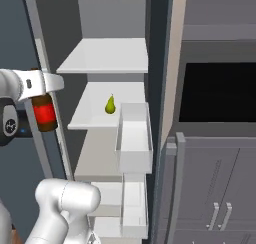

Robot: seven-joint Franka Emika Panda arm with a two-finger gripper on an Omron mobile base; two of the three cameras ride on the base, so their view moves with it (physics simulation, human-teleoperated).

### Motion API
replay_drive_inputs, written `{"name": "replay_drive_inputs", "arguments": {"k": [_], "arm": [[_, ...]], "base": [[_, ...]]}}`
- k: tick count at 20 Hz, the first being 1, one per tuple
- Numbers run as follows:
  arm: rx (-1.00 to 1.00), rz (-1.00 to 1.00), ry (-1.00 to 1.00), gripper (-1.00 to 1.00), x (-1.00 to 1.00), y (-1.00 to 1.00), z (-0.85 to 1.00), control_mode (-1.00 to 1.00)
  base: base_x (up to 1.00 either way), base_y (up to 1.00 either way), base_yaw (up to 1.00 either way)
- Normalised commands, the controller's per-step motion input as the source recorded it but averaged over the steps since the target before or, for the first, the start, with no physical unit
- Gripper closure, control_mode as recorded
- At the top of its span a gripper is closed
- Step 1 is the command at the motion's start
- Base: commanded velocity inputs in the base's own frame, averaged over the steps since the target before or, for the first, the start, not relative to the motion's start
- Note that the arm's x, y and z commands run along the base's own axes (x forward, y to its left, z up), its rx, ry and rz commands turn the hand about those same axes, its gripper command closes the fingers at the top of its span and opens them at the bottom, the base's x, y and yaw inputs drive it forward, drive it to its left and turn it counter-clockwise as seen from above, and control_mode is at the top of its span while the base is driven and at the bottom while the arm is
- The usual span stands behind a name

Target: Place the beer on the top shelf of the fridge to keep it out of children's reach, and place the pear and garlic on lower shelves for easy access.

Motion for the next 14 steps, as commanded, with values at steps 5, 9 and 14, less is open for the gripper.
{"name": "replay_drive_inputs", "arguments": {"k": [5, 9, 14], "arm": [[0.00, 0.00, 0.00, 1.00, 0.00, 0.00, 0.00, 1.00], [0.00, 0.00, 0.00, 1.00, 0.00, 0.00, 0.00, 1.00], [0.00, 0.00, 0.00, 1.00, 0.00, 0.00, 0.00, 1.00]], "base": [[0.38, -0.16, 0.00], [0.41, -0.20, 0.00], [0.29, -0.28, 0.00]]}}
